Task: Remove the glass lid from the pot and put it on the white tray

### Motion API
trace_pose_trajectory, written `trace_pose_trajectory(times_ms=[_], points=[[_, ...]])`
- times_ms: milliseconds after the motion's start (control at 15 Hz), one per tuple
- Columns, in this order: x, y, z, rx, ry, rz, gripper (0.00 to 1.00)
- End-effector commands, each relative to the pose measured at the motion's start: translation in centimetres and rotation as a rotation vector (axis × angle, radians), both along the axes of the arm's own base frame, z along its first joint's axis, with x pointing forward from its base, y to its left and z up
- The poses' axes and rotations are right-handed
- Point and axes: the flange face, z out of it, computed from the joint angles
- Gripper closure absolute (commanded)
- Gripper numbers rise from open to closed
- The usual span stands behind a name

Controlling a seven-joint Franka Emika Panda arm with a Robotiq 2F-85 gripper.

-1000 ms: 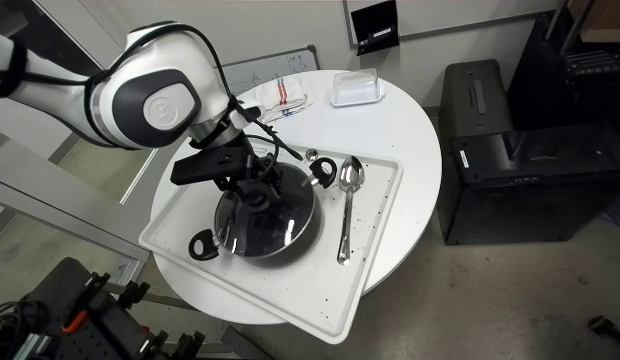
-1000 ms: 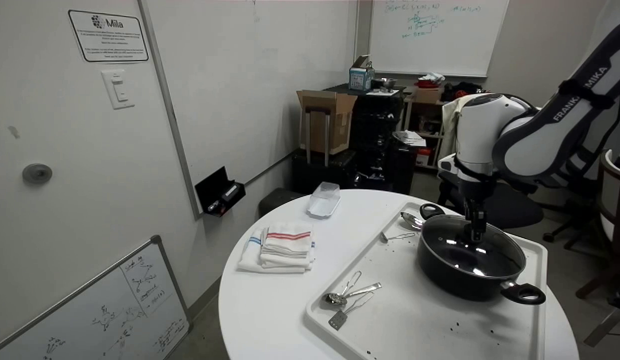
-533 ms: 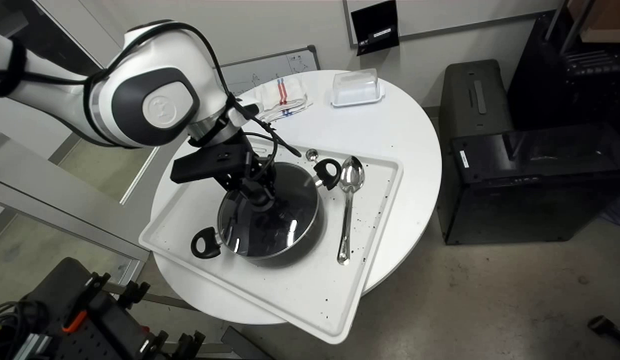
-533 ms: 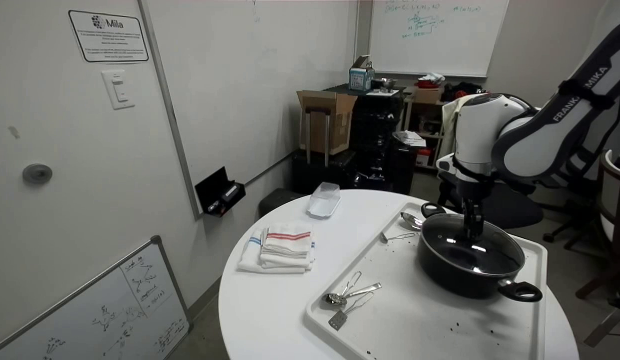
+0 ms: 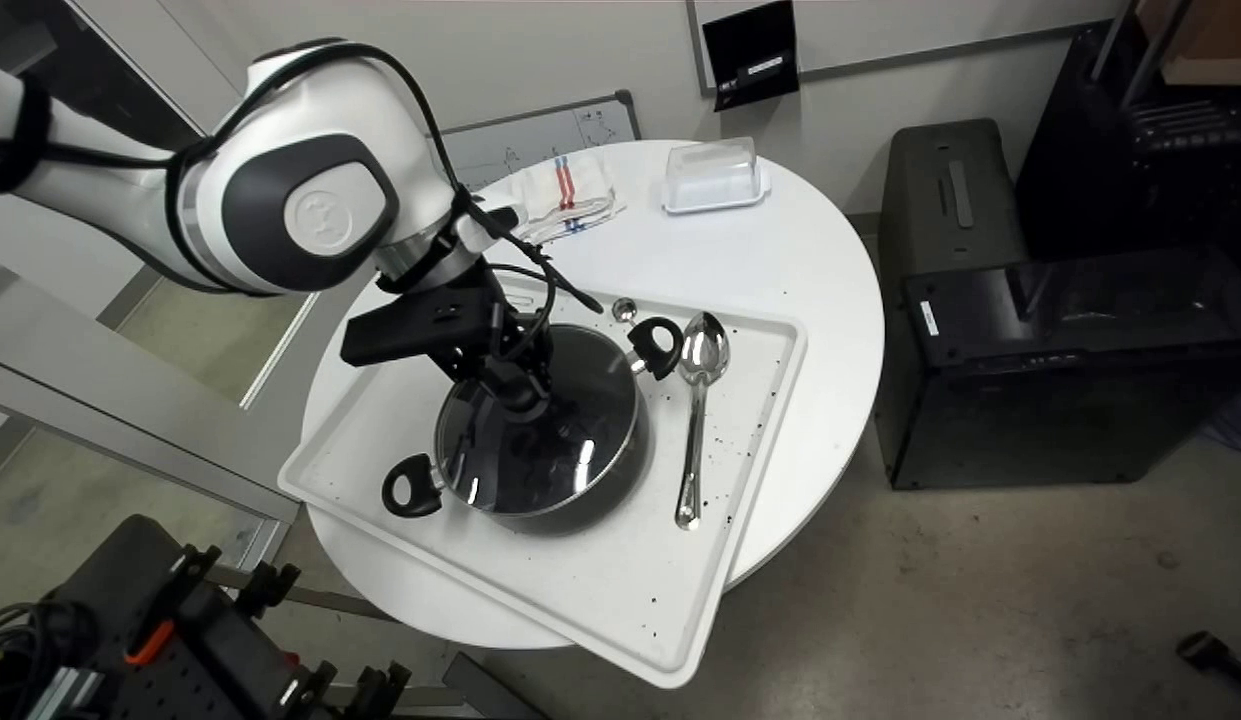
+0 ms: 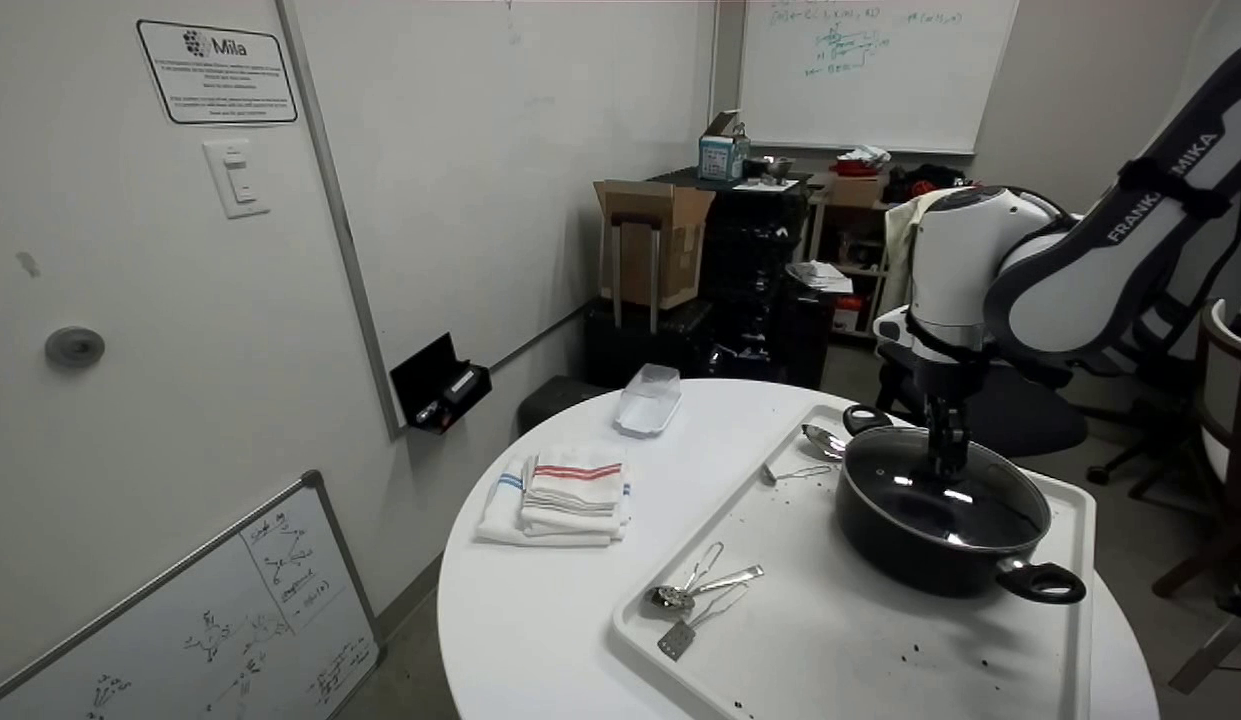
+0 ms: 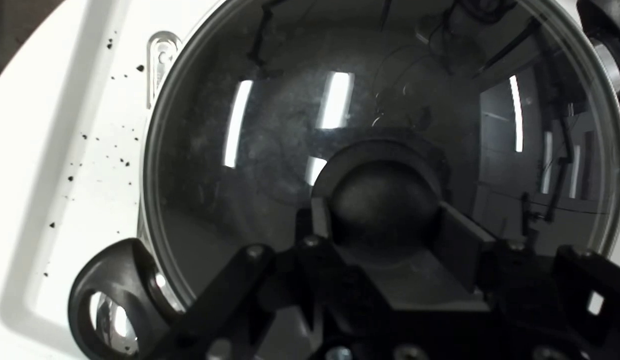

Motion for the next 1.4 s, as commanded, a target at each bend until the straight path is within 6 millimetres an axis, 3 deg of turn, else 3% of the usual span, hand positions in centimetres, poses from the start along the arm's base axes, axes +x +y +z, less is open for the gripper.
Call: trace_pose_trajectory(times_ms=[0, 467, 733, 1000, 1333], points=[[-0.2, -0.2, 2.8, 0.003, -0.036, 0.034, 0.74], [-0.2, 0.2, 5.9, 0.010, -0.059, 0.076, 0.74], [0.3, 1.9, 6.6, 0.011, -0.054, 0.127, 0.74], [0.6, 5.7, 6.4, 0.007, -0.041, 0.212, 0.74], [0.1, 12.8, 5.9, -0.040, -0.028, 0.400, 0.74]])
